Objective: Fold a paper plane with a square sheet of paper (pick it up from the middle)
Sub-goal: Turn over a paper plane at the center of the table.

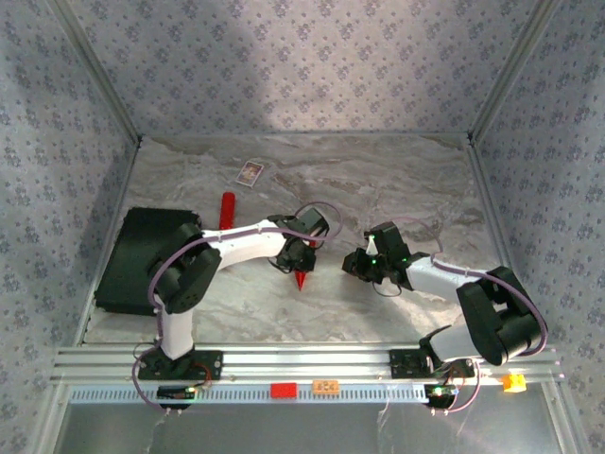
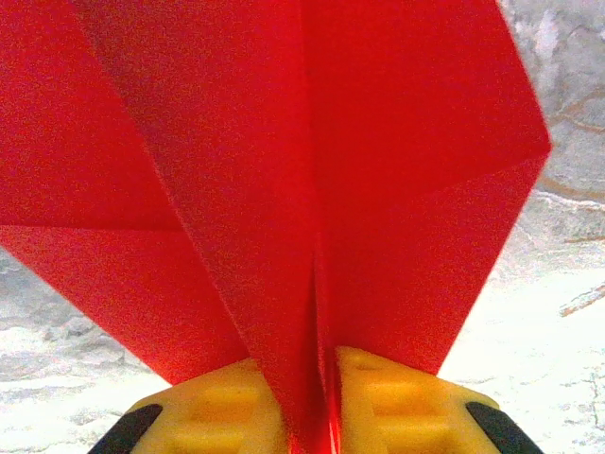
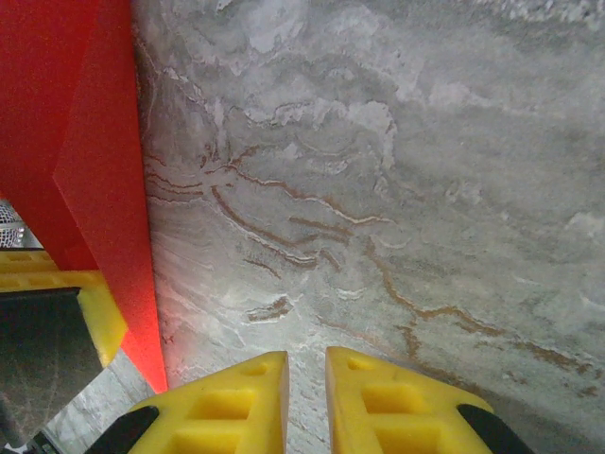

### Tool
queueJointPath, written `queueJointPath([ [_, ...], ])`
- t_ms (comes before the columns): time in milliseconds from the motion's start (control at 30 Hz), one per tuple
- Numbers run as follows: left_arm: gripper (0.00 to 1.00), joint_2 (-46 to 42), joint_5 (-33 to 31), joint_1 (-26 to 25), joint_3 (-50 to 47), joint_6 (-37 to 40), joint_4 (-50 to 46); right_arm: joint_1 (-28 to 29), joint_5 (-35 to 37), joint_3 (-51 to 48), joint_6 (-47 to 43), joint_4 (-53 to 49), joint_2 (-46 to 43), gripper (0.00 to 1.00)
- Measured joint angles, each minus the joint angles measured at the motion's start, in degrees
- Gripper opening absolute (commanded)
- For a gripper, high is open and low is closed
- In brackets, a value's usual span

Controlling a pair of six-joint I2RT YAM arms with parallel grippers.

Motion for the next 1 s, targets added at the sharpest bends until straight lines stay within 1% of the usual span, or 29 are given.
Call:
queueJointPath([
  [433,0.21,3.0,-3.2,-1.4,3.0,0.0,-3.7,0.0,0.1,0.0,0.0,0.0,0.0,0.20],
  [1000,0.28,5.1,-4.9,-2.9,6.0,-2.2,-6.3,-0.6,0.5,0.0,0.0,-0.4,-1.0,0.20],
])
